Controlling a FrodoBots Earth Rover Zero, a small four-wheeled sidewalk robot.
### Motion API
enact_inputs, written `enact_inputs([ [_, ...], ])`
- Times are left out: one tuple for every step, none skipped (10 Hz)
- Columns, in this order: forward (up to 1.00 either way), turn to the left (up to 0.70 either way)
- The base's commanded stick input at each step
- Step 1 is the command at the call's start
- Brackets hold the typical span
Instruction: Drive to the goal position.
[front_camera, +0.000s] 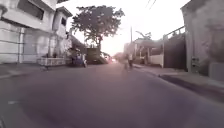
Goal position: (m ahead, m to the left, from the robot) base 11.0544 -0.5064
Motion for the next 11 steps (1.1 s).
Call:
enact_inputs([
  [1.0,0.0],
  [1.0,0.0],
  [1.0,0.0],
  [1.0,-0.11],
  [1.0,-0.24],
  [1.0,-0.37],
  [1.0,-0.33],
  [1.0,-0.24],
  [1.0,-0.15],
  [1.0,-0.06],
  [1.0,0.0],
])
